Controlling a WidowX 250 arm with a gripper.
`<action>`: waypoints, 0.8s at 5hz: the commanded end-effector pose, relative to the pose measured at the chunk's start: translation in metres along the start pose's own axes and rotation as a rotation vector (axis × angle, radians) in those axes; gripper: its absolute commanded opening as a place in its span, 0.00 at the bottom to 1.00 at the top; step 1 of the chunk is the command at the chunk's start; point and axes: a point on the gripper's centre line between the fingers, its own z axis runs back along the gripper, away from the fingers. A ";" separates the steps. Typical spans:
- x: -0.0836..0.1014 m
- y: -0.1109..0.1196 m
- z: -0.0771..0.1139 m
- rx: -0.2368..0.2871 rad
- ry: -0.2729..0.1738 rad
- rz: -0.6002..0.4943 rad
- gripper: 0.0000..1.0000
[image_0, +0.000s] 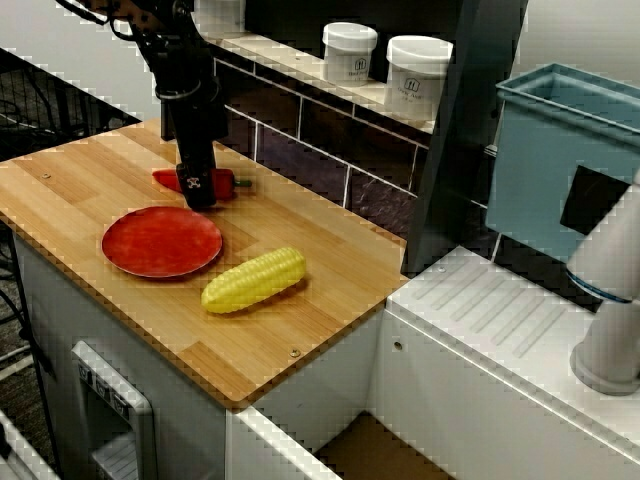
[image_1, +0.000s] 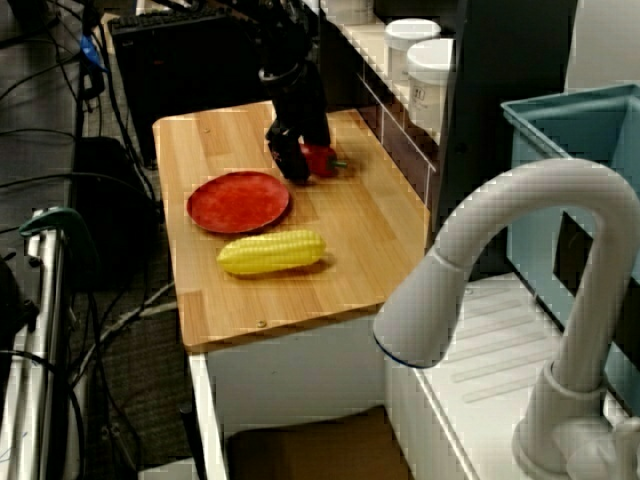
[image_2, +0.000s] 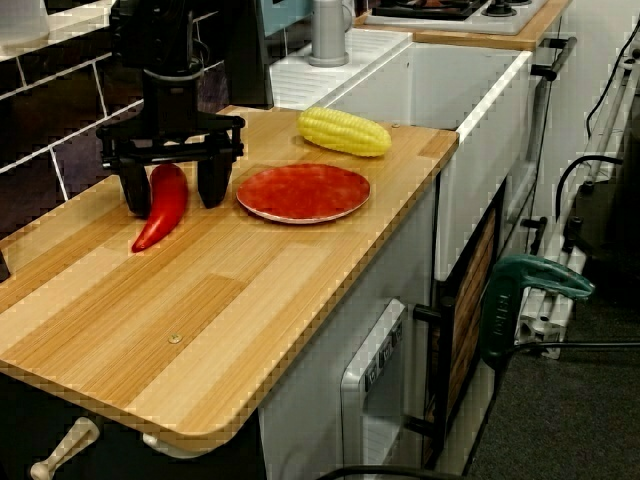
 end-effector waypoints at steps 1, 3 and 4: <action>-0.003 0.003 0.008 0.085 0.015 0.025 0.00; -0.011 0.014 0.025 0.080 0.016 0.084 0.00; -0.019 0.021 0.042 0.079 -0.009 0.130 0.00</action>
